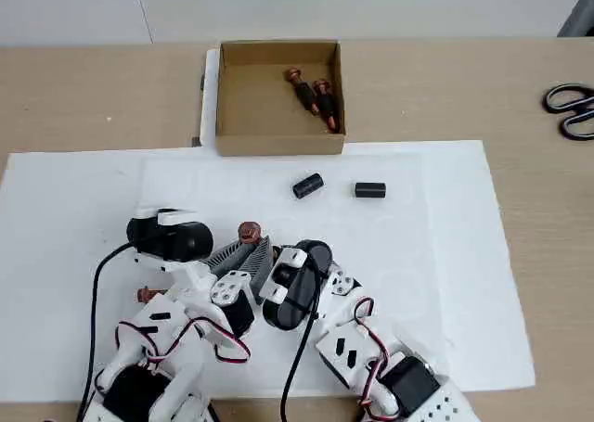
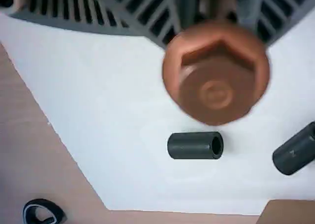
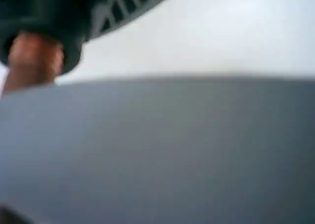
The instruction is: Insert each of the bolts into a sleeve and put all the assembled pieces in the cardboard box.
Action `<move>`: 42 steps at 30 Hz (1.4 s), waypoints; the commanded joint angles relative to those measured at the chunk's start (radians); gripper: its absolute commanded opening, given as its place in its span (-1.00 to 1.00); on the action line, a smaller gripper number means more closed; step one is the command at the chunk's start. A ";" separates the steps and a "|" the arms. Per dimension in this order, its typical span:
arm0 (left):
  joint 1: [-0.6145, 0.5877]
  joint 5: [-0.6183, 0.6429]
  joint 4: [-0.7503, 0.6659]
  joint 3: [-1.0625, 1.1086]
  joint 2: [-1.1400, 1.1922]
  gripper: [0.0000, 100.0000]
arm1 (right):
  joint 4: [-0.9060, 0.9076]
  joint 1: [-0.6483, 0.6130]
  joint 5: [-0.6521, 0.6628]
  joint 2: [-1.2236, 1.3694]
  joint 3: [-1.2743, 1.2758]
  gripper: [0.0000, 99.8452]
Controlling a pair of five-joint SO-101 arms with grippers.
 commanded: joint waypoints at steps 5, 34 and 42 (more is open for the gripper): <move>0.052 -0.015 0.055 -0.004 -0.006 -0.99 | -0.107 0.012 0.072 -0.010 -0.098 -0.99; 0.097 -0.124 0.091 0.081 -0.008 -0.67 | -0.105 0.010 0.087 -0.010 -0.137 -0.99; 0.095 -0.124 0.094 0.042 -0.008 -0.63 | -0.104 0.012 0.087 -0.010 -0.133 -0.99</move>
